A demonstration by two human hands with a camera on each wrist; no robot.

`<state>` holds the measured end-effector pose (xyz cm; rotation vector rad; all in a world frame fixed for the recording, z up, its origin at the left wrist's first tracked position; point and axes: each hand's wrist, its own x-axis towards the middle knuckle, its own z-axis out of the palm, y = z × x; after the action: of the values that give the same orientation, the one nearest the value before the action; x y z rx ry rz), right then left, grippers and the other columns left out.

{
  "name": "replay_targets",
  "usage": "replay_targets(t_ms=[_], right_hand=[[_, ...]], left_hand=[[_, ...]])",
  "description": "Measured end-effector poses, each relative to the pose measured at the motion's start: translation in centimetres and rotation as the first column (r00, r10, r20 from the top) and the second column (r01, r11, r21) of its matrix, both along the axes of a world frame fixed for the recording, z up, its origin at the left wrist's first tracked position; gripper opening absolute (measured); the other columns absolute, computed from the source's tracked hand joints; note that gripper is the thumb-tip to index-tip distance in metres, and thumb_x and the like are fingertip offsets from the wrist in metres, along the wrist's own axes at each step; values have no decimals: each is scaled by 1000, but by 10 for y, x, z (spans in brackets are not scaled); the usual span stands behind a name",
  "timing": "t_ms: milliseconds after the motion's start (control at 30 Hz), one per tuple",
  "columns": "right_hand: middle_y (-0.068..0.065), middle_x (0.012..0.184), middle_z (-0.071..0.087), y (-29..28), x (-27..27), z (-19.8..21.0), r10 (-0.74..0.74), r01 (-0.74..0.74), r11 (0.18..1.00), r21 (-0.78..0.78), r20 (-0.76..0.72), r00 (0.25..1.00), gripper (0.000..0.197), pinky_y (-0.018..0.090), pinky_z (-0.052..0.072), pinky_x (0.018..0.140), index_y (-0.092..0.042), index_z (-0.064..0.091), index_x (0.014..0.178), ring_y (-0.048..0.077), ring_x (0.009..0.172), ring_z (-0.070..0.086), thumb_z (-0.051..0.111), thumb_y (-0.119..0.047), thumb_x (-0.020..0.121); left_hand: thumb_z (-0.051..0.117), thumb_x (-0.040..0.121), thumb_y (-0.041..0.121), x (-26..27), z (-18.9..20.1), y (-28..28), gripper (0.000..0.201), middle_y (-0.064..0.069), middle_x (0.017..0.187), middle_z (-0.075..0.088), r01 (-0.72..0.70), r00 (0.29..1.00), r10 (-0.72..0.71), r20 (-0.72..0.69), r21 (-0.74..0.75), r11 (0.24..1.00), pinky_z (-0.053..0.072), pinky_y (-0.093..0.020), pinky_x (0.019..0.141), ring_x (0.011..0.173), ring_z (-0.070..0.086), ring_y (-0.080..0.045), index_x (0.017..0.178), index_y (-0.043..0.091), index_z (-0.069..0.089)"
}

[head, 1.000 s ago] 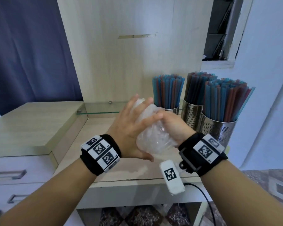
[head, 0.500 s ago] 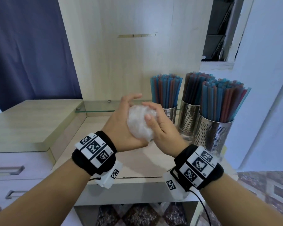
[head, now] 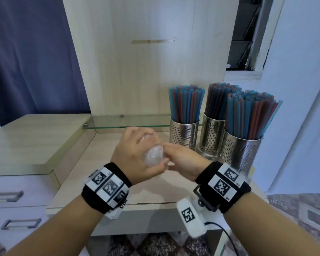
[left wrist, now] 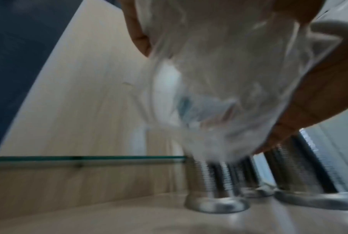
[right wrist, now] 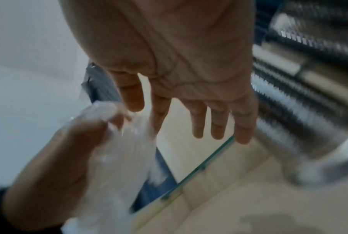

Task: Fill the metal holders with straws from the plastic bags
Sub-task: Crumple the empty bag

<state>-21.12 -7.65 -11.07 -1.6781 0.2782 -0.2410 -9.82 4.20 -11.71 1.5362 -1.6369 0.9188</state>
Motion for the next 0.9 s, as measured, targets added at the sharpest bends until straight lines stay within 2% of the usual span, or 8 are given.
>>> replay_targets(t_ms=[67, 133, 200, 267, 467, 667, 767, 900], right_hand=[[-4, 108, 64, -10, -1, 3, -132, 133, 964, -231, 21, 991, 21, 24, 42, 91, -20, 70, 105, 13, 106, 56, 52, -21, 94], [-4, 112, 61, -26, -2, 6, -419, 458, 832, -313, 188, 888, 25, 13, 43, 80, -18, 63, 118, 13, 103, 57, 57, -14, 94], [-1, 123, 53, -41, -1, 3, -621, 708, 653, -269, 345, 704, 43, 25, 46, 97, -21, 50, 126, 14, 112, 52, 69, -23, 87], [3, 136, 43, -54, 4, 0, -686, 775, 589, -229, 366, 629, 71, 39, 38, 111, -20, 38, 136, 18, 128, 42, 78, -29, 79], [8, 150, 41, -92, 26, -6, -648, 687, 655, -315, 234, 725, 124, 38, 37, 109, -29, -1, 155, 25, 134, 46, 89, -33, 69], [-3, 126, 51, -86, 51, -22, -622, 662, 617, -426, 251, 742, 99, 39, 44, 106, -27, 41, 138, 19, 121, 52, 91, -49, 55], [-5, 123, 55, -77, 65, -27, -535, 580, 676, -455, 239, 811, 95, 34, 48, 100, -29, 43, 135, 13, 112, 57, 92, -49, 57], [-7, 123, 59, -69, 87, -25, -474, 518, 723, -457, 217, 854, 103, 38, 53, 98, -28, 42, 137, 11, 110, 60, 89, -57, 50]], left_hand=[[66, 74, 52, 16, -4, 5, 37, 0, 98, 64, -72, 993, 84, -82, 135, 988, 46, -40, 80, 89, 59, -27, 92, 19, 68], [61, 70, 58, 35, -9, 12, 42, 8, 98, 62, -132, 970, 188, -155, 311, 941, 49, -43, 81, 92, 55, -25, 93, 24, 67], [57, 66, 62, 53, -16, 17, 44, 14, 98, 57, -156, 950, 262, -172, 466, 871, 47, -45, 86, 95, 52, -23, 95, 30, 64], [52, 62, 65, 64, -20, 21, 48, 17, 100, 53, -171, 930, 327, -169, 588, 791, 45, -43, 89, 98, 48, -20, 98, 34, 62], [40, 57, 72, 74, -26, 24, 63, 18, 106, 49, -186, 889, 429, -162, 728, 660, 39, -34, 95, 105, 41, -17, 106, 37, 58], [50, 61, 71, 83, -33, 21, 62, 17, 107, 48, -165, 843, 482, -240, 737, 655, 32, -28, 90, 106, 40, -18, 109, 34, 58], [69, 75, 54, 89, -33, 19, 43, 14, 109, 48, -171, 814, 518, -261, 746, 644, 34, -31, 94, 110, 41, -20, 111, 34, 57], [71, 76, 51, 94, -38, 14, 43, 11, 118, 53, -172, 806, 530, -263, 753, 635, 35, -33, 97, 113, 41, -21, 113, 34, 57]])
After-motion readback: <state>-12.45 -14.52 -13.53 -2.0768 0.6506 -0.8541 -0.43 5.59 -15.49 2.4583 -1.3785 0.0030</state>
